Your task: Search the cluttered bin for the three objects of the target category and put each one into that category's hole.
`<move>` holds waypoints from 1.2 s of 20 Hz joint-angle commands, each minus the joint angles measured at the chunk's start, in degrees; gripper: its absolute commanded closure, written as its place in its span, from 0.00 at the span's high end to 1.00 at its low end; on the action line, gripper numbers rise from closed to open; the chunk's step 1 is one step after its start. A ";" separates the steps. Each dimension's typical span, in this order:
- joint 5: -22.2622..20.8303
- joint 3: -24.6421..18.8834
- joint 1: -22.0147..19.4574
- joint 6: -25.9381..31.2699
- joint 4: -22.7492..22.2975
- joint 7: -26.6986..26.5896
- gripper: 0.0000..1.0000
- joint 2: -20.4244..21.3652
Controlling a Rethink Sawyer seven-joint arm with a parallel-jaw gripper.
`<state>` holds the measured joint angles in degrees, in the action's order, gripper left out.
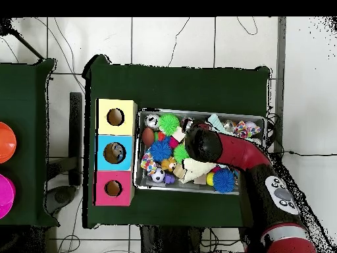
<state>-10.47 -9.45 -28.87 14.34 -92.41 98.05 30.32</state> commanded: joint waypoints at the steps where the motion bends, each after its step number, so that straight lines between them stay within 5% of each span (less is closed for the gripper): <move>1: -1.69 -4.97 -1.23 0.12 0.66 2.39 1.00 -4.06; 24: -1.05 -3.01 1.55 -1.64 4.60 4.28 1.00 -6.97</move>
<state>-10.47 -9.46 -27.79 14.34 -91.29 98.05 26.55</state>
